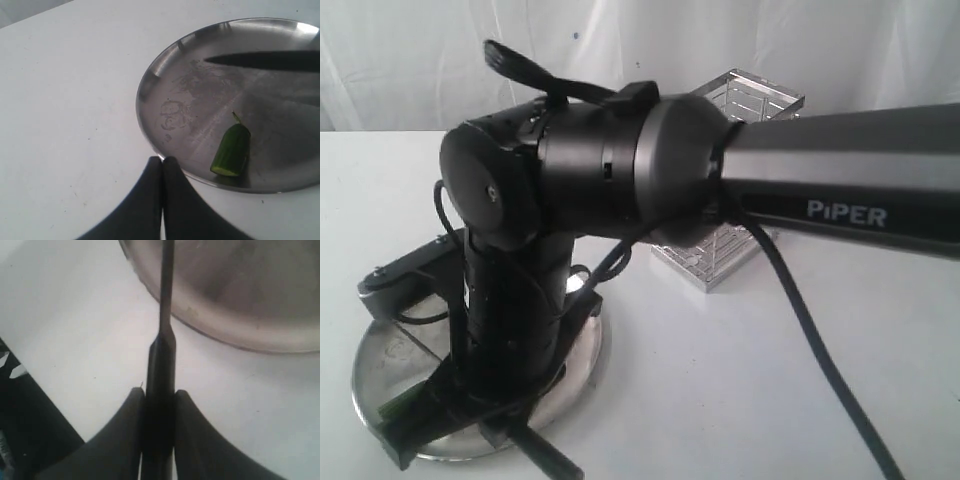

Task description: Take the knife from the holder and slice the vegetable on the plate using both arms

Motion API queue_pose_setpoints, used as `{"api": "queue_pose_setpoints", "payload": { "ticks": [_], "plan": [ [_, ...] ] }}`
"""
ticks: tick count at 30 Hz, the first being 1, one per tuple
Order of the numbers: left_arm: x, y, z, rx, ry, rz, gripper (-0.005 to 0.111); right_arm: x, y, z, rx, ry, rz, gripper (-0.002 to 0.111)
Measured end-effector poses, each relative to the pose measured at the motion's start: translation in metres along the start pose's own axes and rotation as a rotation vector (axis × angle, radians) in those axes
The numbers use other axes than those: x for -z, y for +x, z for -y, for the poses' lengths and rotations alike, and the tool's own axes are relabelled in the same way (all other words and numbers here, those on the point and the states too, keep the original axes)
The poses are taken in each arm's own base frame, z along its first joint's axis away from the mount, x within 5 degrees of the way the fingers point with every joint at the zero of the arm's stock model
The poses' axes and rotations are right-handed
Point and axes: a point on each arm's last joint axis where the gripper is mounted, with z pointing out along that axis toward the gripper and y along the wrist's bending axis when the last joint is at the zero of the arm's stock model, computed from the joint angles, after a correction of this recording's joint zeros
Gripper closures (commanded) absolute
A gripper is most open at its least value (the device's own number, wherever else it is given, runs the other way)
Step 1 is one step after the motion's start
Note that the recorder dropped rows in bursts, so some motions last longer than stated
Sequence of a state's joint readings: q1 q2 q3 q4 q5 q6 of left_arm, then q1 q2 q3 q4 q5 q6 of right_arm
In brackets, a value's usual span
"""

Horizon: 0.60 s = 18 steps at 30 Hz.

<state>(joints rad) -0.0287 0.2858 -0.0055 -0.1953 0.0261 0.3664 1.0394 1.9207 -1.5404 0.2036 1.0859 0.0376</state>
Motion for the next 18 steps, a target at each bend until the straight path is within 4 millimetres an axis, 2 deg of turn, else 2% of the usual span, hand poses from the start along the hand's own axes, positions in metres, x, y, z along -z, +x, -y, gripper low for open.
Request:
{"api": "queue_pose_setpoints", "payload": {
  "ticks": [3, 9, 14, 18],
  "plan": [
    [0.000, 0.000, 0.000, 0.000, 0.000, 0.000, 0.107, -0.017, 0.008, -0.002, -0.052, -0.060, -0.027, 0.106],
    [0.000, 0.000, 0.000, 0.000, 0.000, 0.000, 0.107, -0.023, 0.002, -0.006, -0.088, -0.100, 0.061, 0.106],
    [0.000, 0.000, 0.000, 0.000, 0.000, 0.000, 0.107, -0.039, 0.000, -0.003, -0.113, -0.096, 0.032, 0.106],
    [0.000, 0.000, 0.000, 0.000, 0.000, 0.000, 0.107, -0.044, -0.001, -0.004, -0.143, -0.121, 0.033, 0.106]
  ]
}}
